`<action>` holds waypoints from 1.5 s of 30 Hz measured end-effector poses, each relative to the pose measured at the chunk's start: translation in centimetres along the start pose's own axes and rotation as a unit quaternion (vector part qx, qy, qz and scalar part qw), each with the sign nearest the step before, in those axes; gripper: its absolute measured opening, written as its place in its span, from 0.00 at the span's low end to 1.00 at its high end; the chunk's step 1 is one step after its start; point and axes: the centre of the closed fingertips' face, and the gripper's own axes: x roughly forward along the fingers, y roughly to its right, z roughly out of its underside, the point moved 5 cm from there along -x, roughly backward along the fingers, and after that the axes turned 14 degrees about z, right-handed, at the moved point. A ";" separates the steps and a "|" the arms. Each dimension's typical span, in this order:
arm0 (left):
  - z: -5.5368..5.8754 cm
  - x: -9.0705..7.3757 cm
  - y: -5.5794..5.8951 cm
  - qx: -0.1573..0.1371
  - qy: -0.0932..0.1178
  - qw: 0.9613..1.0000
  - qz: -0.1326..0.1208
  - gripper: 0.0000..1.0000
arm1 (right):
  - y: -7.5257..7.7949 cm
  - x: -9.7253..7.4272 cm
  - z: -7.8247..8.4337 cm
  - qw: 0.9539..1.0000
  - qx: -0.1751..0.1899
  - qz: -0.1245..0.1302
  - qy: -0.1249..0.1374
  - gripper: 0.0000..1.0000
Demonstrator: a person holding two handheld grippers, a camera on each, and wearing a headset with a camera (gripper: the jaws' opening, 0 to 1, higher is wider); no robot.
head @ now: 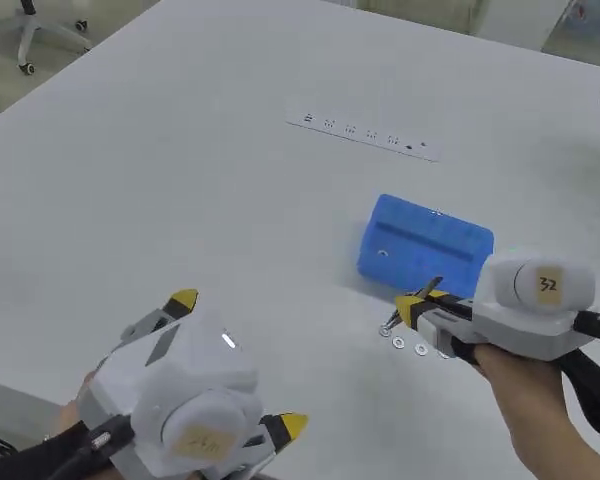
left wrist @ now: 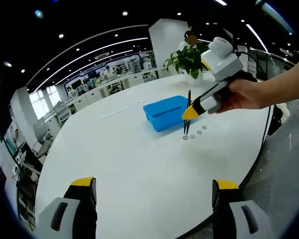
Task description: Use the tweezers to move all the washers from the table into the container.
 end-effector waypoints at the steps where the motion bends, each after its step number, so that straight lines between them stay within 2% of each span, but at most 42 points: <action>1: 0.0 0.0 0.0 0.001 -0.001 1.000 0.000 0.99 | -0.1 0.1 0.1 1.000 -0.010 0.002 -0.002 0.04; 5: 0.1 0.0 0.0 0.001 -0.004 1.000 -0.001 0.99 | -0.6 0.0 0.0 1.000 -0.007 -0.001 0.001 0.04; 10: 0.3 0.1 0.0 0.007 -0.009 1.000 0.000 0.99 | -0.4 0.6 0.4 1.000 -0.012 0.006 -0.003 0.04; 15: 0.4 0.1 0.0 0.007 -0.012 1.000 -0.002 0.99 | -0.4 0.4 0.1 1.000 -0.008 0.008 0.002 0.04; 26: 0.6 0.2 0.0 0.015 -0.023 1.000 -0.003 0.96 | -1.0 0.2 0.4 0.999 -0.041 0.014 0.007 0.02; 35: 0.6 0.3 0.0 0.016 -0.025 1.000 -0.004 0.96 | -0.9 0.1 0.3 0.999 -0.031 0.014 0.000 0.02; 43: 0.6 0.3 0.0 0.019 -0.030 0.999 -0.004 0.96 | -0.8 0.5 -0.3 0.999 -0.037 0.015 0.006 0.03; 45: 0.6 0.3 0.0 0.019 -0.029 0.999 -0.004 0.96 | -0.8 0.8 -0.2 0.999 -0.031 0.010 -0.003 0.02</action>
